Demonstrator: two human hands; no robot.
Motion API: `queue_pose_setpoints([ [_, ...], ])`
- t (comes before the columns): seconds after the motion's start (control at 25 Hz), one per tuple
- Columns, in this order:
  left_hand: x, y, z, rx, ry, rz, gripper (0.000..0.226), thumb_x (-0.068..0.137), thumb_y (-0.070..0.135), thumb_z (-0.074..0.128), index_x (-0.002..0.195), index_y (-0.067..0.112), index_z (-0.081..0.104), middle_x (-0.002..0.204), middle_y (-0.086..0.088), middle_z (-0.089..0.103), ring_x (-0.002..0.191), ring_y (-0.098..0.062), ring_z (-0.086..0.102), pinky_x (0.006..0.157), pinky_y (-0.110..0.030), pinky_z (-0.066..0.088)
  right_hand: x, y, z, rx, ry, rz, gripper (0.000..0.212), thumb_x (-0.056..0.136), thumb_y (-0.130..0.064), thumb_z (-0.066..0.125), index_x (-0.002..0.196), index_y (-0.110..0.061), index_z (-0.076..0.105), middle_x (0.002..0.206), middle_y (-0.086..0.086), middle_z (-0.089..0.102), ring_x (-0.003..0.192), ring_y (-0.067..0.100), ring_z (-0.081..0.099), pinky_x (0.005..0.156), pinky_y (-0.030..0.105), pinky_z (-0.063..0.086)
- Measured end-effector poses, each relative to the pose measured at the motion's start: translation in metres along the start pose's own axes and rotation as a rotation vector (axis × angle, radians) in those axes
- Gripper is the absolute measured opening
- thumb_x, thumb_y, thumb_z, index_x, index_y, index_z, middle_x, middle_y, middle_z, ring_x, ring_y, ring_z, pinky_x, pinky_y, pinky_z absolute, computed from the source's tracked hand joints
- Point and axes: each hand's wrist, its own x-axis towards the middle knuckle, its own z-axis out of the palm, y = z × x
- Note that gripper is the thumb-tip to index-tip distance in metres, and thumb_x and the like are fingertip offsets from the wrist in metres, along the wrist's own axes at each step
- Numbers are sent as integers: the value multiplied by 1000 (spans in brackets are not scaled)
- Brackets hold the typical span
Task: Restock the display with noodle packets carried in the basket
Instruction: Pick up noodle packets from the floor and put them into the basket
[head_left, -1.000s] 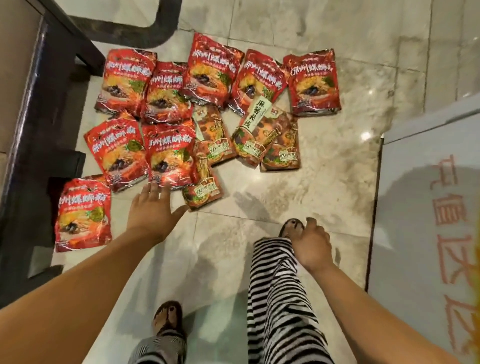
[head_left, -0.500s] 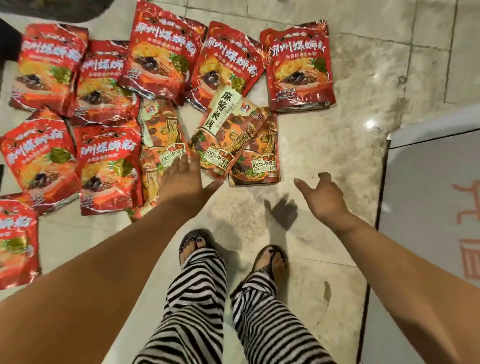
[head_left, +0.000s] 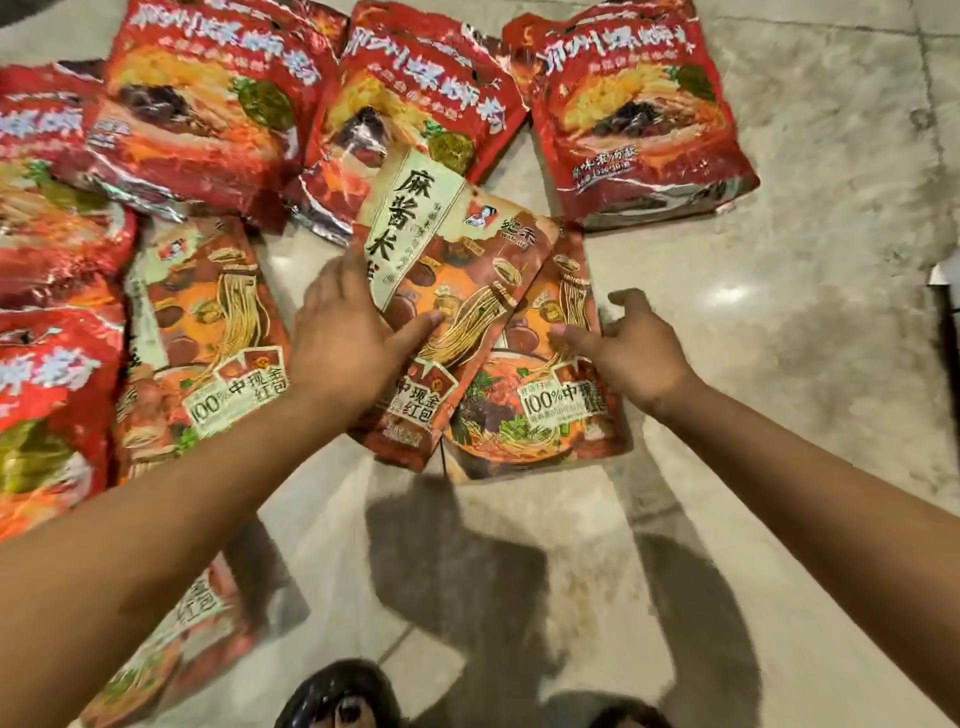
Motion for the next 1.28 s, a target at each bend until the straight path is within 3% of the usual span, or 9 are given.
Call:
queue_pose_setpoints([
  [0.16, 7, -10, -1, -184, 94, -28, 106, 68, 73, 65, 146, 9, 32, 136, -18, 45, 128, -35, 42, 107, -45, 37, 2, -4, 12, 190, 17, 16, 65, 74, -39, 83, 121, -14, 46, 117, 7, 64, 100, 25, 66, 87, 38, 55],
  [0.28, 23, -11, -15, -301, -135, -242, 108, 58, 72, 75, 138, 10, 36, 127, -11, 57, 115, -31, 56, 91, -38, 47, -1, -4, 14, 319, -38, 84, 48, 70, -28, 87, 99, -15, 51, 101, 5, 69, 88, 24, 70, 81, 43, 58],
  [0.32, 25, -11, -18, -315, -214, -296, 105, 57, 72, 75, 133, 11, 38, 121, -7, 59, 109, -29, 58, 86, -36, 48, -5, -6, 15, 357, -51, 108, 50, 66, -30, 89, 99, -15, 54, 98, 5, 70, 84, 24, 71, 78, 43, 59],
  [0.44, 24, -9, -16, -391, -240, -341, 86, 59, 67, 80, 120, 15, 48, 109, 0, 61, 97, -22, 59, 82, -33, 48, -12, -4, 30, 344, 7, 96, 99, 39, -61, 89, 119, -15, 53, 110, 2, 70, 91, 21, 71, 81, 40, 59],
  [0.52, 21, -11, -12, -563, -214, -383, 61, 63, 55, 84, 103, 18, 58, 100, 1, 67, 91, -20, 65, 79, -31, 50, -12, -2, 37, 366, 41, 80, 108, 34, -61, 87, 123, -16, 46, 116, 1, 65, 99, 21, 67, 87, 41, 57],
  [0.64, 15, -10, -21, -752, -246, -420, 30, 69, 39, 85, 84, 21, 66, 84, 3, 73, 81, -17, 71, 69, -25, 52, -13, -7, 35, 437, 10, 111, 97, 37, -48, 93, 119, -13, 54, 108, 1, 70, 93, 20, 71, 83, 41, 59],
  [0.8, 1, -5, -26, -900, -209, -493, 28, 70, 34, 84, 87, 18, 69, 68, 10, 74, 62, -7, 72, 56, -18, 53, -21, -7, 27, 518, -84, 162, 36, 60, -21, 92, 89, -8, 75, 81, 6, 77, 73, 26, 75, 74, 43, 61],
  [1.04, -4, 3, -23, -993, -193, -619, 28, 73, 36, 82, 87, 17, 67, 58, 11, 70, 52, -3, 68, 48, -17, 49, -20, 11, -8, 635, -91, 236, 28, 68, -11, 86, 92, -5, 73, 81, 14, 76, 64, 28, 73, 55, 33, 60],
  [1.28, 2, 11, -10, -923, -239, -518, 21, 81, 34, 76, 93, 19, 70, 86, 2, 77, 73, -12, 74, 59, -19, 56, -1, 32, -23, 697, -172, 169, 31, 72, -11, 81, 100, -4, 72, 84, 14, 76, 72, 31, 74, 64, 37, 61],
])
